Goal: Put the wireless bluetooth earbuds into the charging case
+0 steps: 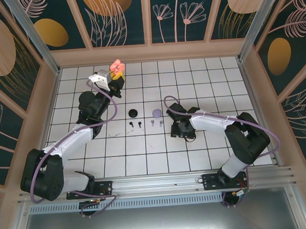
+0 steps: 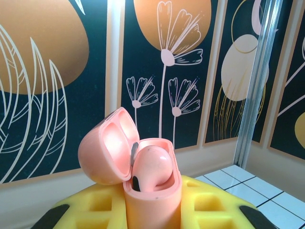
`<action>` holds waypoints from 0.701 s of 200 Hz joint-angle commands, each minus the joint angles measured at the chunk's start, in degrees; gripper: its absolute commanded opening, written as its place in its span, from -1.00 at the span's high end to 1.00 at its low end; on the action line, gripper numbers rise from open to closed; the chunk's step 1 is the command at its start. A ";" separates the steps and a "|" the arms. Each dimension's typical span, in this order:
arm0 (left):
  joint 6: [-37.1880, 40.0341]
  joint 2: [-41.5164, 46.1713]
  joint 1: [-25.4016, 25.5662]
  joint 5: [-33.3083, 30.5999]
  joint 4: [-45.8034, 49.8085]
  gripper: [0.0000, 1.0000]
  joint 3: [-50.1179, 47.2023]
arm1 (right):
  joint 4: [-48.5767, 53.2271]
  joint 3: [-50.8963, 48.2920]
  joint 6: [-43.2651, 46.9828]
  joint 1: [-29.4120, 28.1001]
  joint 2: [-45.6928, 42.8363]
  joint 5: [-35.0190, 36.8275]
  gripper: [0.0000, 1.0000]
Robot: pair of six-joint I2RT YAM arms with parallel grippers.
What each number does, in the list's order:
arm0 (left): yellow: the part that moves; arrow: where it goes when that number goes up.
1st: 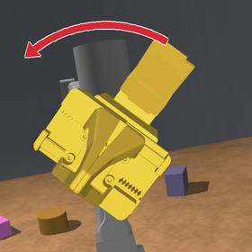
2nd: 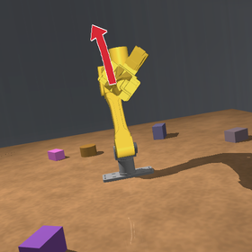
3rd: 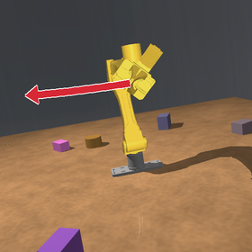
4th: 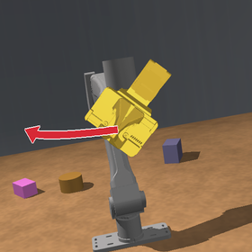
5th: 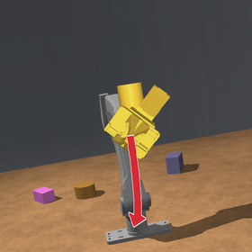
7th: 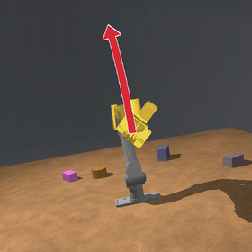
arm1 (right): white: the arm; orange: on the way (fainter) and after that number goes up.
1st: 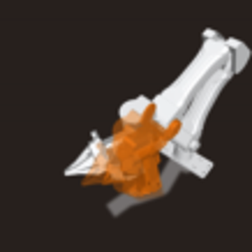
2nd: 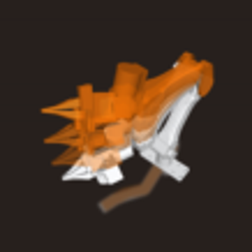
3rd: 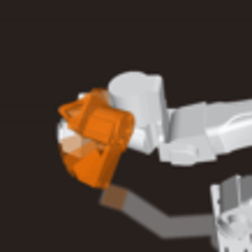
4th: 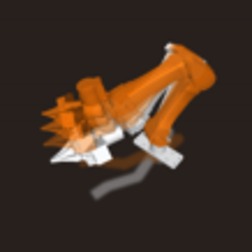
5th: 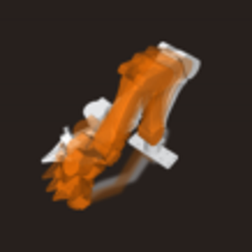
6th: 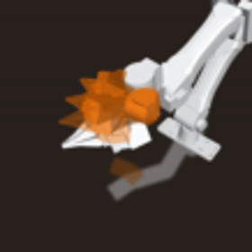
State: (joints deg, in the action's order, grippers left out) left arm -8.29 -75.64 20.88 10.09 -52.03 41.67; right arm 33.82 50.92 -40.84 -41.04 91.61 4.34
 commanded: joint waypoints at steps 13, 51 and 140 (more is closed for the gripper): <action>-1.37 0.23 -0.41 0.82 -1.93 1.00 1.17 | -2.42 -0.47 -0.55 -1.18 1.57 -2.44 -0.23; -1.46 0.39 -0.39 0.77 -1.93 1.00 1.19 | -1.50 0.55 -2.26 -3.89 1.82 -3.23 -0.21; -1.20 0.32 -0.39 0.64 -2.02 1.00 0.87 | 10.85 9.10 -9.08 -4.58 3.89 7.85 -0.22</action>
State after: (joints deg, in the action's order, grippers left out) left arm -8.73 -75.64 20.88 10.09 -52.03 41.67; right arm 39.55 56.51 -46.96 -45.47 93.23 8.40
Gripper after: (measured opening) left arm 0.228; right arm 0.616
